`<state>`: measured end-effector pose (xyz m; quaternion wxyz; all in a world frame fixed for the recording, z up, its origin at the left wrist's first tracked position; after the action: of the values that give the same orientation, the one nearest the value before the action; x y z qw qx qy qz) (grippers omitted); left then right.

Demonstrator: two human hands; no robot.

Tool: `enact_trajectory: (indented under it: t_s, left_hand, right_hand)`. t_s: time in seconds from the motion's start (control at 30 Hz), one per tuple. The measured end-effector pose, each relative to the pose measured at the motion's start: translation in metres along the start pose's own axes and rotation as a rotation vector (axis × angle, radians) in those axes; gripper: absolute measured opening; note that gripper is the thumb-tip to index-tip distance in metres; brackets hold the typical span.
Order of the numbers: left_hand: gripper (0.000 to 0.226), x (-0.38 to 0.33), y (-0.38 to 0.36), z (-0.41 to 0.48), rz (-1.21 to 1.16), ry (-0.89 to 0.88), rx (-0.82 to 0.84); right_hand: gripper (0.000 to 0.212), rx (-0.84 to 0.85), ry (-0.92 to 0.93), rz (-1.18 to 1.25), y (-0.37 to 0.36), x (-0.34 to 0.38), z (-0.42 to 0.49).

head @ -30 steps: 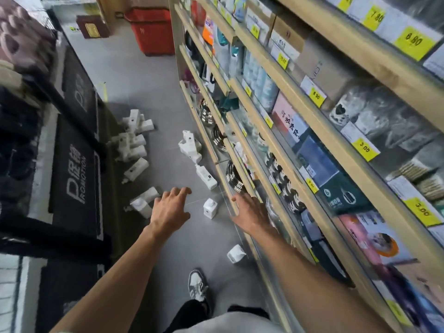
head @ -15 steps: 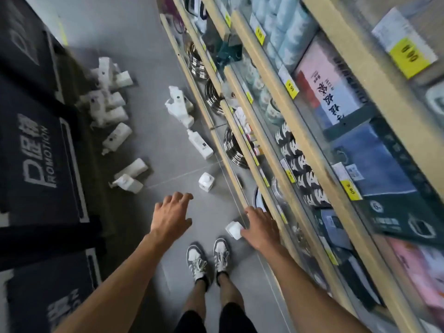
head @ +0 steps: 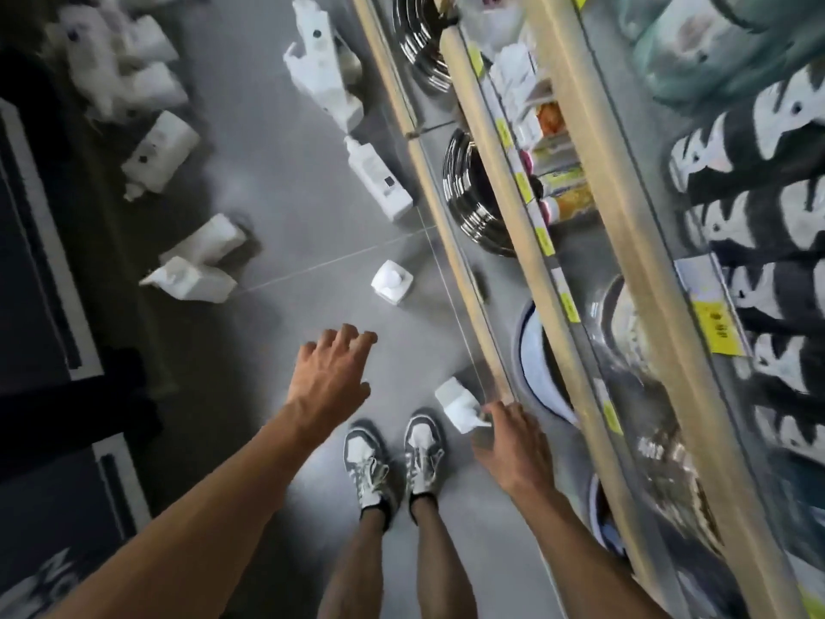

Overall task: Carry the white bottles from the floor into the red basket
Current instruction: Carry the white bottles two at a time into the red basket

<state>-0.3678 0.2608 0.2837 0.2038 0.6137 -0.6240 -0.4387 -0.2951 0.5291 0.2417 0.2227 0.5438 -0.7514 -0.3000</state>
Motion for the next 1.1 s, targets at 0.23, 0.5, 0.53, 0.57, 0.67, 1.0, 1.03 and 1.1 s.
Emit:
enact_trajectory:
  t_s: [0.23,0.5,0.53,0.57,0.67,1.0,1.03,1.1]
  left_hand:
    - [0.074,0.038,-0.085,0.116,-0.094,0.072,0.011]
    - [0.066,0.055,-0.130,0.219,0.023,0.010,-0.111]
    - [0.062,0.052,-0.128,0.233,0.063,-0.016,-0.134]
    - [0.059,0.050,-0.128,0.248,0.103,-0.043,-0.150]
    - [0.049,0.043,-0.136,0.294,0.249,-0.115,-0.119]
    - [0.046,0.067,-0.181,0.355,0.314,0.153,0.347]
    - [0.045,0.070,-0.182,0.353,0.303,0.173,0.367]
    - [0.044,0.076,-0.184,0.348,0.250,0.192,0.382]
  right_hand:
    - [0.062,0.042,-0.053,-0.018,-0.077,-0.007,0.091]
    - [0.062,0.095,-0.058,-0.049,-0.137,0.011,0.174]
    - [0.061,0.102,-0.057,-0.042,-0.141,0.015,0.183]
    - [0.059,0.113,-0.059,-0.026,-0.146,0.020,0.193]
    - [0.062,0.149,-0.066,-0.045,-0.163,0.030,0.220]
    - [0.087,0.366,-0.123,-0.261,-0.236,0.029,0.249]
    - [0.088,0.382,-0.123,-0.294,-0.243,0.027,0.248]
    - [0.089,0.397,-0.119,-0.380,-0.253,0.024,0.246]
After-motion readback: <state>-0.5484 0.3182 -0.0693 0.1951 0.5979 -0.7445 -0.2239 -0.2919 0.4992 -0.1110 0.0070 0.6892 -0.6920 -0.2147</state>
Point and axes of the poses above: each hand's wrist, its own z-axis towards the middle knuckle, its own y-axis out of the back of the hand, x = y × z, the point moved 8 cm from there along z, towards the middle knuckle, and after that the axes turned 12 degrees about -y, right-handed, at the moved point
